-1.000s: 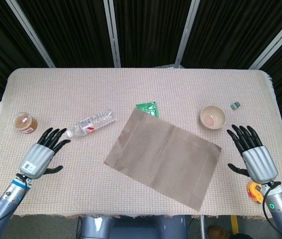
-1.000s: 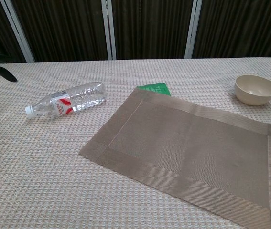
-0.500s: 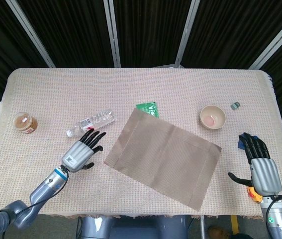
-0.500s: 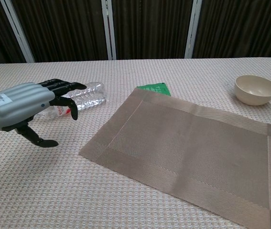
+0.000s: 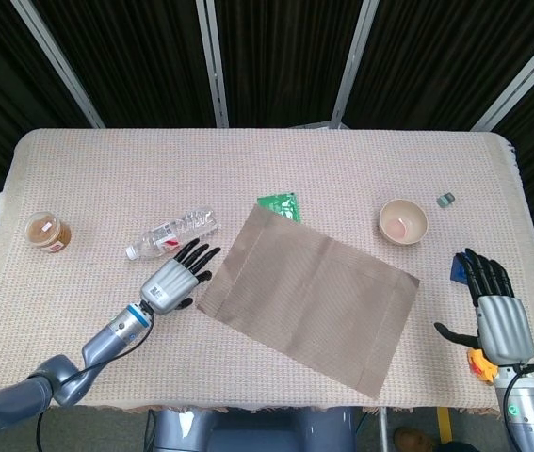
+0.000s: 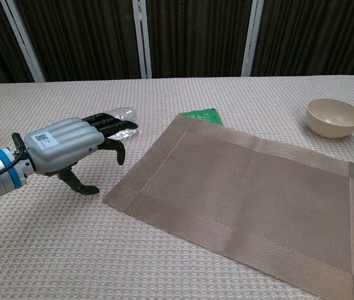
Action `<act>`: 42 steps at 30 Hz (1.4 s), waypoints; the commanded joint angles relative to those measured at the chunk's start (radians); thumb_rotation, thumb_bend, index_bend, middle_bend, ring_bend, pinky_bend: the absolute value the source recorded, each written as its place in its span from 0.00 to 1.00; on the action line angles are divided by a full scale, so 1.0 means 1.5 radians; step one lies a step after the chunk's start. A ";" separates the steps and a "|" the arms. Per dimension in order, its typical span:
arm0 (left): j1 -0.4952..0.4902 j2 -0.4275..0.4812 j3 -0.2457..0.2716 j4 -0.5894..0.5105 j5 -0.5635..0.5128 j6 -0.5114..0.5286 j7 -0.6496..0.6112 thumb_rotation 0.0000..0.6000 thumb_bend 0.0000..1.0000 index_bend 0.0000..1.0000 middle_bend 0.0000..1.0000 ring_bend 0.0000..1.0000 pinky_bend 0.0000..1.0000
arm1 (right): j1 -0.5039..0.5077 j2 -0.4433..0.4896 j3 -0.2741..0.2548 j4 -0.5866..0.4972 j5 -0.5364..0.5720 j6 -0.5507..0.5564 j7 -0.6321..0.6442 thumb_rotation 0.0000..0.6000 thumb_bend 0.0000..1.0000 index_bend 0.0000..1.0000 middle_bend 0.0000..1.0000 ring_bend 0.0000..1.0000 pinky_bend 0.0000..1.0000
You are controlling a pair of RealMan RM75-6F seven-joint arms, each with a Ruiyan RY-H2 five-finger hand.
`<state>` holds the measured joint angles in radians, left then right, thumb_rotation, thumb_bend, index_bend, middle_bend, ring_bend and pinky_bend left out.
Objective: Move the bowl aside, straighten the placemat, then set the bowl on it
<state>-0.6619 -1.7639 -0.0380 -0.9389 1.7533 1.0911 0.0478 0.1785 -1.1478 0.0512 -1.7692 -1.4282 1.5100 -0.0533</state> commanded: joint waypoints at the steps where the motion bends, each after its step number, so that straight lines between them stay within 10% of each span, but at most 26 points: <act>1: -0.012 -0.030 0.013 0.039 0.008 0.008 -0.024 1.00 0.21 0.39 0.00 0.00 0.00 | -0.001 0.000 0.003 -0.001 0.001 -0.001 0.000 1.00 0.00 0.00 0.00 0.00 0.00; 31: -0.044 -0.088 0.026 0.089 -0.010 0.027 -0.034 1.00 0.45 0.44 0.00 0.00 0.00 | -0.018 0.008 0.015 -0.007 -0.023 0.002 0.010 1.00 0.00 0.00 0.00 0.00 0.00; 42: -0.029 -0.107 0.003 0.078 -0.047 0.056 -0.015 1.00 0.47 0.75 0.00 0.00 0.00 | -0.025 0.014 0.017 -0.014 -0.038 0.009 0.020 1.00 0.00 0.00 0.00 0.00 0.00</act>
<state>-0.7106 -1.9212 -0.0300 -0.8199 1.6881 1.1697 0.0210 0.1424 -1.1274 0.0773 -1.7887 -1.4834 1.5216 -0.0252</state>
